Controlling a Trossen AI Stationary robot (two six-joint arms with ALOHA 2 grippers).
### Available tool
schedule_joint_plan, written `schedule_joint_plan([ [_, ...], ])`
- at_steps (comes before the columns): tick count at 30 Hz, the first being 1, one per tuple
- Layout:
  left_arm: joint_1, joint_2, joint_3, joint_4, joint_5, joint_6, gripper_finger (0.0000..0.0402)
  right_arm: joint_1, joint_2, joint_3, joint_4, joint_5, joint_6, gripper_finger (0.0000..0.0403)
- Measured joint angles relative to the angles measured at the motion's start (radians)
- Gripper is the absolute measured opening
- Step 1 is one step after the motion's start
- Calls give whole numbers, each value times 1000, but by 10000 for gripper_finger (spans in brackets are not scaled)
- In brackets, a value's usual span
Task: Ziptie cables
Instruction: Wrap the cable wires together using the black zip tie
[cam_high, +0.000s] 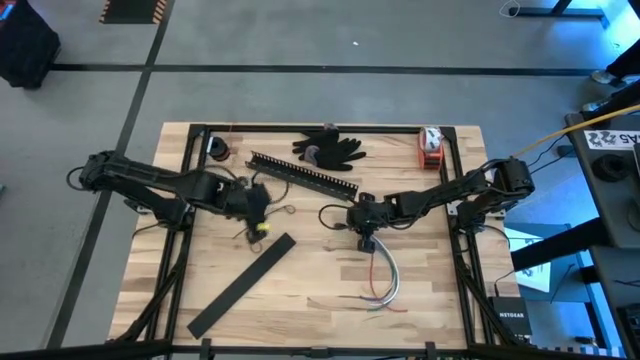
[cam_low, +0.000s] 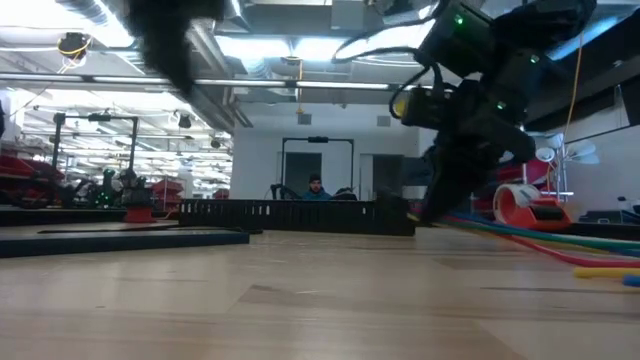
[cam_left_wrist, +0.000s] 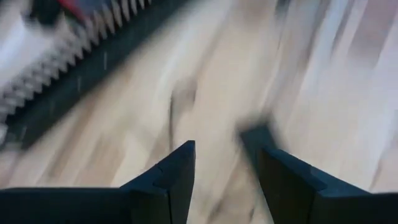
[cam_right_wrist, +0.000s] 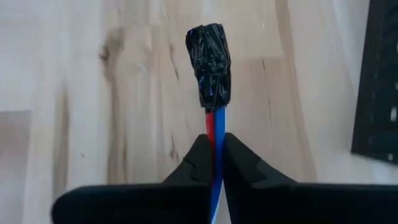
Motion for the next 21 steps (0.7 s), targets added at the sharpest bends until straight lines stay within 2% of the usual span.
schedule_joint_plan([
  [2, -23, 6, -16, -89, 27, 3, 159, 0, 0, 1, 32, -2, -2, 6],
  [5, -38, 6, -84, -83, 73, 31, 159, 0, 0, 2, 61, 0, 10, 7],
  [10, 6, 8, -247, 134, 193, -119, 159, 0, 6, 3, 81, 3, 76, 8],
  [15, 39, 7, -382, 247, 218, -360, 159, 0, 6, 3, 84, 24, 155, 9],
  [21, 46, 7, -504, 395, 238, -444, 159, 0, 6, 3, 85, 88, 197, 9],
])
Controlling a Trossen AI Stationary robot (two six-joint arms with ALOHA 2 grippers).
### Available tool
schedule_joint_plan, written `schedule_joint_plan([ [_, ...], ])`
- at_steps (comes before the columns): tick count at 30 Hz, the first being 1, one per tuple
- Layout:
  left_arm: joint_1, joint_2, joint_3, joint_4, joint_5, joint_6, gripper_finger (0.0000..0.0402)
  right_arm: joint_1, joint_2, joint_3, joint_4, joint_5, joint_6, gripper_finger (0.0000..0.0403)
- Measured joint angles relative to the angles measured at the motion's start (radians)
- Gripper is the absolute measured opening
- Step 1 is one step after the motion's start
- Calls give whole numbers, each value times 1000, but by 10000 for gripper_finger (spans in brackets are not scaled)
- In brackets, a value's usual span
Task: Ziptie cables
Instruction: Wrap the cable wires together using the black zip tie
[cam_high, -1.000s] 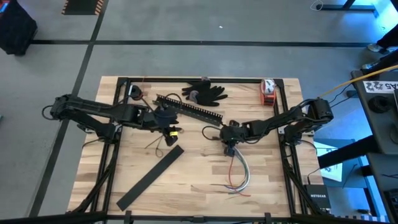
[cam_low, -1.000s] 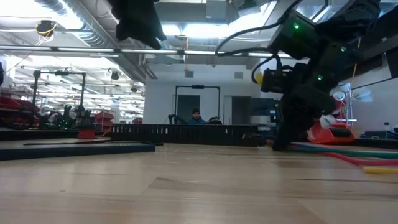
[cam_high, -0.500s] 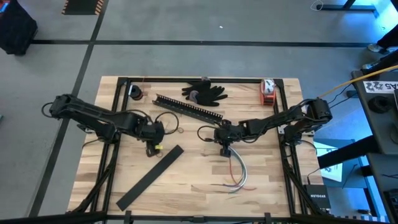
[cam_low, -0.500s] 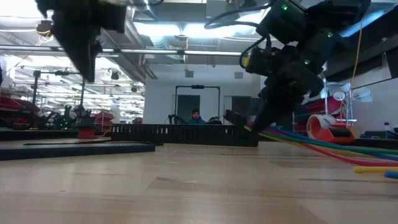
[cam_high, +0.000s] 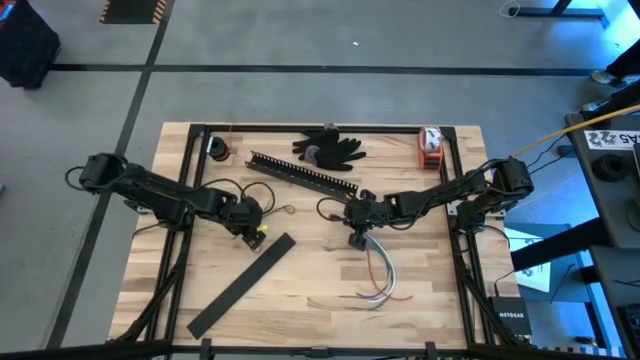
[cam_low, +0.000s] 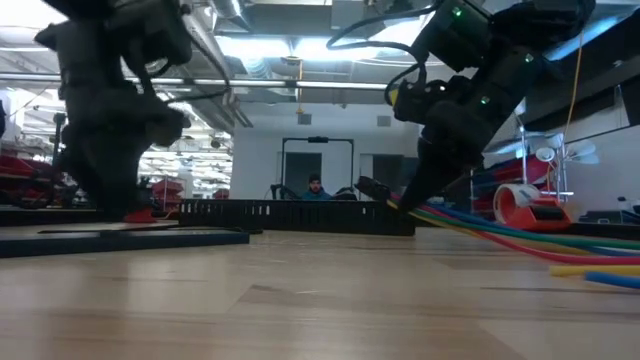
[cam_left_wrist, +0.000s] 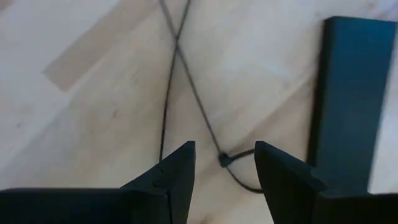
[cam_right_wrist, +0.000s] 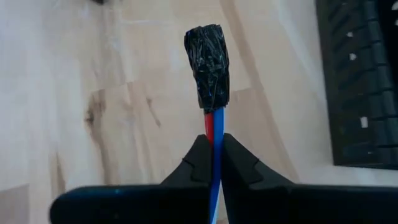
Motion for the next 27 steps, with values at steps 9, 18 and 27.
schedule_joint_plan([
  [9, 3, 3, -102, 157, -12, -53, 159, 0, 0, 0, 4, 5, 23, 9],
  [18, 1, 38, -129, 208, -68, -80, 94, 0, -1, 0, 4, -3, 3, 10],
  [27, 1, 59, -128, 256, -110, -46, 2, 0, -1, 0, 3, -1, -79, 10],
])
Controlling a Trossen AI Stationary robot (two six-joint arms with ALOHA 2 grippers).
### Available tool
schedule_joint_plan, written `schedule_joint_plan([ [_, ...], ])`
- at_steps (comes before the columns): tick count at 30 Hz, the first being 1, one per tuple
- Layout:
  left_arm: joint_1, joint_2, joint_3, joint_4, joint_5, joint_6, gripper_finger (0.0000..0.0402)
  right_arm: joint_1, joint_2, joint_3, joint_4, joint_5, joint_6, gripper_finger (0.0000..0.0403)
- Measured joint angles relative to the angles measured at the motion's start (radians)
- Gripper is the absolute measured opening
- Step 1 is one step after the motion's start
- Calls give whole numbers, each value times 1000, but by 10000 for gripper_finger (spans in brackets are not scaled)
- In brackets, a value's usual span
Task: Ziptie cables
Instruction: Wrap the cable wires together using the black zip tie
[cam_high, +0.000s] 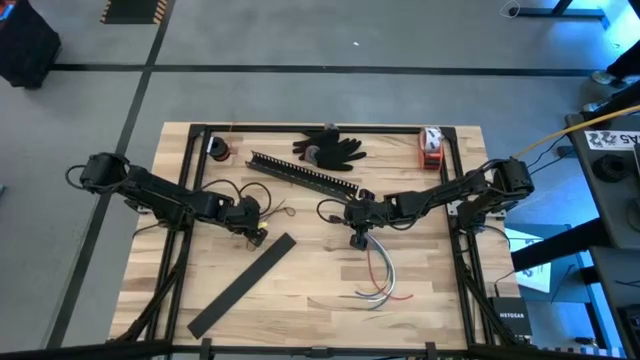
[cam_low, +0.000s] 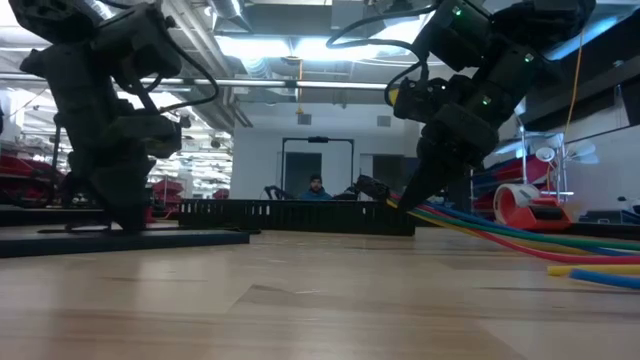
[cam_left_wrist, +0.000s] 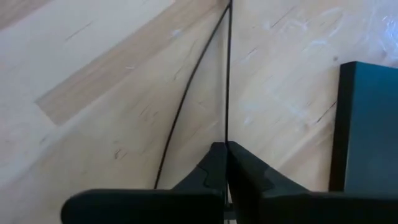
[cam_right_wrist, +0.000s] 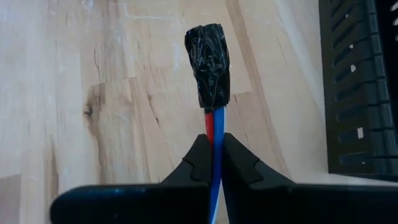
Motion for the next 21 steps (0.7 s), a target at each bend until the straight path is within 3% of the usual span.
schedule_joint_plan([
  [8, 2, -33, 108, 5, -17, 140, 0, 0, -7, 17, -20, -21, -15, 10],
  [14, 28, -113, 244, -1, -56, 231, 0, 1, -18, 122, -57, -21, -83, 10],
  [18, 57, -135, 311, 76, -127, 326, 0, 1, -9, 193, -52, 0, -173, 10],
  [21, 90, -131, 326, 233, -143, 410, 0, 0, 9, 233, -58, 28, -223, 10],
])
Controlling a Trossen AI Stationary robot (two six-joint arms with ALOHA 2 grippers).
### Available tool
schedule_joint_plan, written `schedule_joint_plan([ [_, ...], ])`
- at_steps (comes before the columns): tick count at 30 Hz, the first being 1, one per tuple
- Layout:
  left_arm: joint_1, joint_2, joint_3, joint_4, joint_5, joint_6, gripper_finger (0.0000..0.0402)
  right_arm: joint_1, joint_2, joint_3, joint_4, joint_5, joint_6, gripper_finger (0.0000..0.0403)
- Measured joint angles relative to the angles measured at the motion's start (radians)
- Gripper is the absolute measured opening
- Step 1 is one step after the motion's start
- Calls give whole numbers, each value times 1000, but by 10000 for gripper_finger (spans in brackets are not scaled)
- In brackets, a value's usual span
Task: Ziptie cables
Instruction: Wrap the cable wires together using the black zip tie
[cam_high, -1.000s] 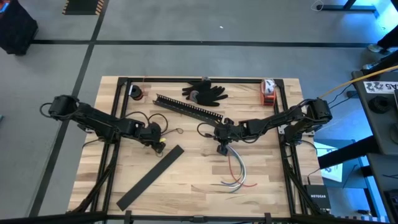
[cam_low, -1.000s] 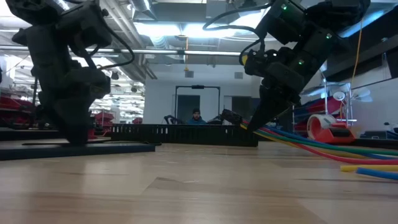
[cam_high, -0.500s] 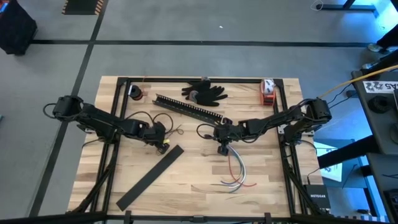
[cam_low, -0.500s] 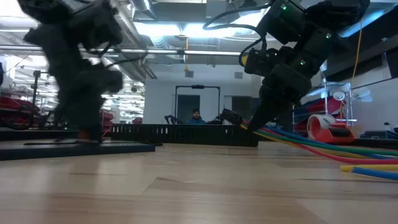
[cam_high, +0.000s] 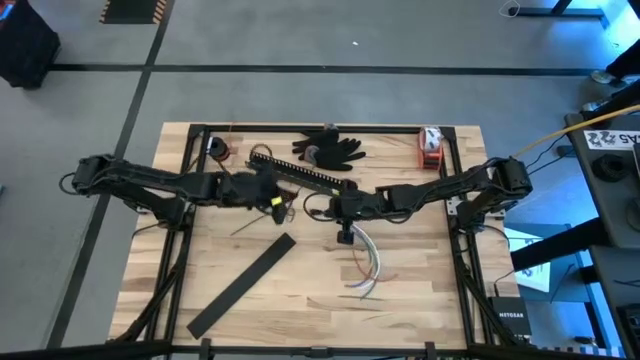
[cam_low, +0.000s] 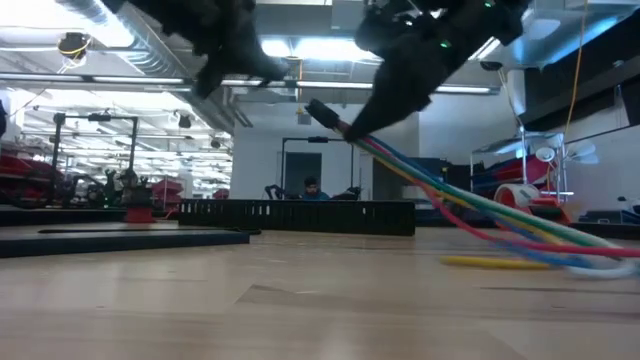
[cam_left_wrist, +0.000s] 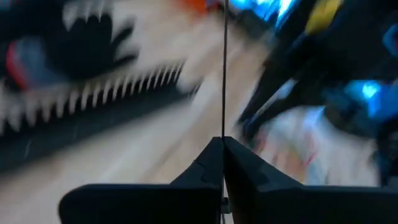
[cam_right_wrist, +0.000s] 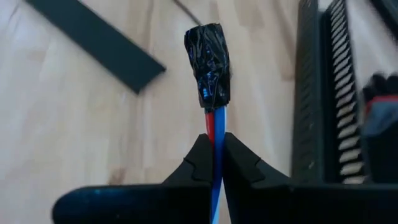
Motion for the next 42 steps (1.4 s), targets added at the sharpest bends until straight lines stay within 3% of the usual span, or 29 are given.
schedule_joint_plan([
  [7, 52, 64, -1, 162, 6, 71, 0, 0, 58, 75, 1, 23, -31, 10],
  [21, 51, 116, 0, 188, 15, 119, 0, 0, 60, 104, 19, 48, -82, 10],
  [29, 53, 212, -1, 413, 15, 149, 0, 0, 73, 103, 45, 40, -82, 10],
  [42, 58, 381, 0, 512, 15, 151, 0, 0, 91, 102, 33, 23, -86, 28],
])
